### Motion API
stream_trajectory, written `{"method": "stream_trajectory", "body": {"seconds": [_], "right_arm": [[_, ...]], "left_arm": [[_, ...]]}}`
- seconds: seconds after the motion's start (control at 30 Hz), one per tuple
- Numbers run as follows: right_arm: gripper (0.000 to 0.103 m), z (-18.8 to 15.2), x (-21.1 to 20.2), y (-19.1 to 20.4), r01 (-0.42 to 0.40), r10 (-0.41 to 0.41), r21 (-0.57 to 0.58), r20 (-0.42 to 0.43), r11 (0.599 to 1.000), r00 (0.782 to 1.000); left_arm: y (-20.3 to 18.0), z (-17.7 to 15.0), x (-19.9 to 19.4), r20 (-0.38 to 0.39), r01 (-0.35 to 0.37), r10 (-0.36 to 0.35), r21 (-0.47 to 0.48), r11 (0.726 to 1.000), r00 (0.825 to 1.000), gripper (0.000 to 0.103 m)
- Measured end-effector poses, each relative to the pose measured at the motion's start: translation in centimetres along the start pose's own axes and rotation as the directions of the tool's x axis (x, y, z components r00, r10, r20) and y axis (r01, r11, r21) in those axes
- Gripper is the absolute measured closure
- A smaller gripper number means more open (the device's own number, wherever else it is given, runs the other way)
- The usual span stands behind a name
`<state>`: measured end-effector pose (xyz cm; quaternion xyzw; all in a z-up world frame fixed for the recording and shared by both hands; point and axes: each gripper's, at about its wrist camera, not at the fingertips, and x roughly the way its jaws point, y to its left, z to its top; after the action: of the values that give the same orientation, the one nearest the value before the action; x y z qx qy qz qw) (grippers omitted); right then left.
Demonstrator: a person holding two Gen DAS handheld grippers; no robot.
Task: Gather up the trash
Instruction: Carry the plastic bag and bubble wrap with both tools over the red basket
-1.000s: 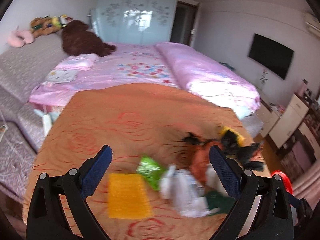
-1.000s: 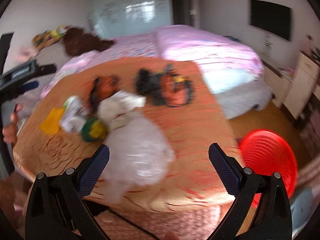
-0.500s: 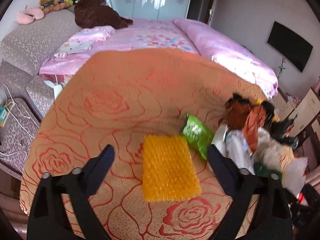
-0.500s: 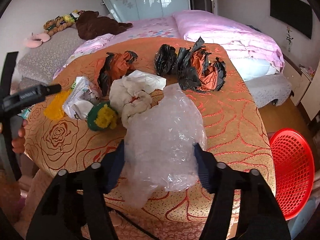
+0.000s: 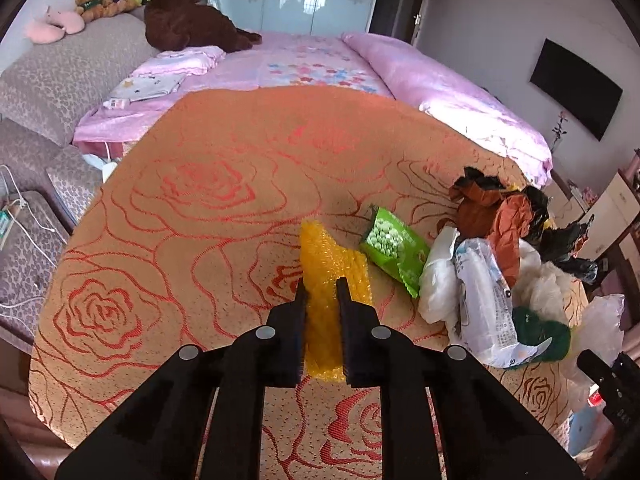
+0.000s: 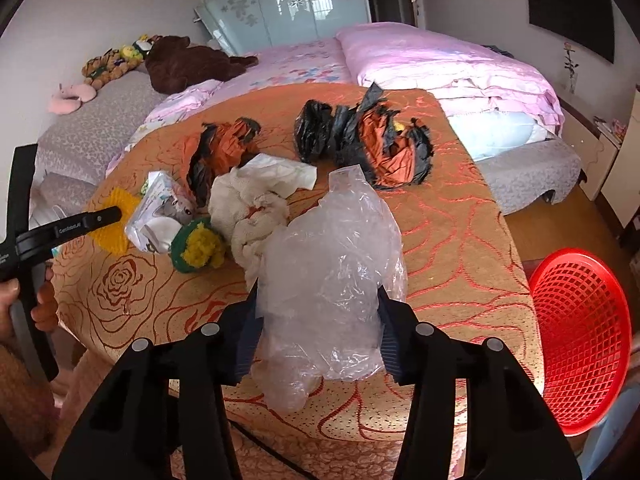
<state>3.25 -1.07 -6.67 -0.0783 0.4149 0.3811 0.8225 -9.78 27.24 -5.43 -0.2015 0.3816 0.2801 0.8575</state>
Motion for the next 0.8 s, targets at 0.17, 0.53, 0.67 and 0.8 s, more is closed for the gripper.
{"method": "stream_trajectory", "body": {"seconds": [0.17,0.53,0.67,0.8], "right_arm": [[0.055,0.4,-0.6,-0.4,0.015,-0.015,0.008,0.029,1.000,0.999],[0.055,1.7,-3.3,-2.3,0.078,-0.082,0.042,0.118,0.996,0.990],[0.055,2.1,-4.1,-3.9,0.107,-0.117,0.079,0.136,0.991,0.984],[0.055,2.3,-5.2,-5.6,0.142,-0.159,0.114,0.155,0.983,0.975]], "left_arm": [[-0.3,0.7,-1.7,0.053,-0.008,0.009,-0.006,1.000,0.999,0.090],[-3.2,2.5,-5.9,0.176,0.059,-0.064,0.033,0.998,0.982,0.090],[-5.9,2.6,-6.2,0.179,0.108,-0.123,0.090,0.990,0.976,0.090],[-8.4,2.4,-6.1,0.167,0.165,-0.187,0.139,0.976,0.968,0.090]]}}
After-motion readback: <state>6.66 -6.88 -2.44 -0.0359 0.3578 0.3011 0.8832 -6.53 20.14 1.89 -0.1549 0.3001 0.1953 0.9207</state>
